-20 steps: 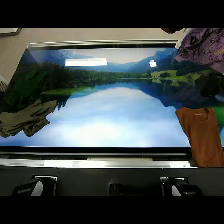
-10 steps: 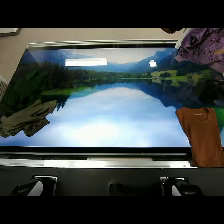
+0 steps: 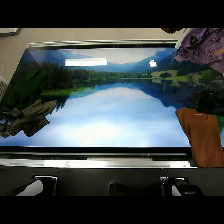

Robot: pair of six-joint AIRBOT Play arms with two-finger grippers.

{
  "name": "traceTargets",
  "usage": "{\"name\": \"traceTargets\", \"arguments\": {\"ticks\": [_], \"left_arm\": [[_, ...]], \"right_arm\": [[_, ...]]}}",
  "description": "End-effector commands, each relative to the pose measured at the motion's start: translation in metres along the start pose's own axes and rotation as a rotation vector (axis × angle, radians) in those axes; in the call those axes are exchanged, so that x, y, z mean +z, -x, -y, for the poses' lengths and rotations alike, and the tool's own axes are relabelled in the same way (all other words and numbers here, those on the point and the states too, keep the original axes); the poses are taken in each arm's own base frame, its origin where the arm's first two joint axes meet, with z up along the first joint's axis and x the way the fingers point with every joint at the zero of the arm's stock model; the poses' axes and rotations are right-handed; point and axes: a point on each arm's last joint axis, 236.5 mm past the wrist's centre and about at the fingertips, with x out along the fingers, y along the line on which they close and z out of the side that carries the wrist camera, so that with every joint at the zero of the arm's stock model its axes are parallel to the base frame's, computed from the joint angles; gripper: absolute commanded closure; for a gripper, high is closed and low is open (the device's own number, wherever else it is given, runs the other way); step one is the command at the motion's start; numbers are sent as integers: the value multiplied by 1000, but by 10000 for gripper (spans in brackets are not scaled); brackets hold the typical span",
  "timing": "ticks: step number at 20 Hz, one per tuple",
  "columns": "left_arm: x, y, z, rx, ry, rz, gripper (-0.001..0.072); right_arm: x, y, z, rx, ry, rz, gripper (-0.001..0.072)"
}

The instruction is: Fold the clothes and pants, and hang the long-sleeved shirts on hangers.

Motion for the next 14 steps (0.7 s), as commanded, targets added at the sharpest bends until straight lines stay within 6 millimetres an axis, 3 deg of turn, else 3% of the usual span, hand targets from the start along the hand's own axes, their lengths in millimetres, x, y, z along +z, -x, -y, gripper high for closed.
{"name": "traceTargets", "arguments": {"ticks": [1,2,3,4,5,7,9,11,14], "left_arm": [[12,-31,2,-25,22,36,4],[14,-36,6,-36,19,44,9],[12,-40,11,-54,34,39,156],[8,-42,15,-70,50,23,447],[4,-41,22,-97,59,3,684],[-5,-34,38,-152,53,-31,692],[-7,-11,56,-203,54,-27,693],[-4,39,91,-325,46,30,694],[-25,145,171,-663,72,55,694]], "right_arm": [[-4,0,0,-1,-4,-17,621],[-4,0,0,-1,-4,-17,623],[-4,0,0,-2,-9,-16,623],[-4,0,0,-1,-26,-15,623],[-2,0,0,-1,-40,-9,623],[-2,0,0,-1,-52,-8,623],[-2,0,0,-2,-53,-9,623],[-2,0,1,-2,-60,-10,623],[-2,0,3,-14,-59,-7,623]]}}
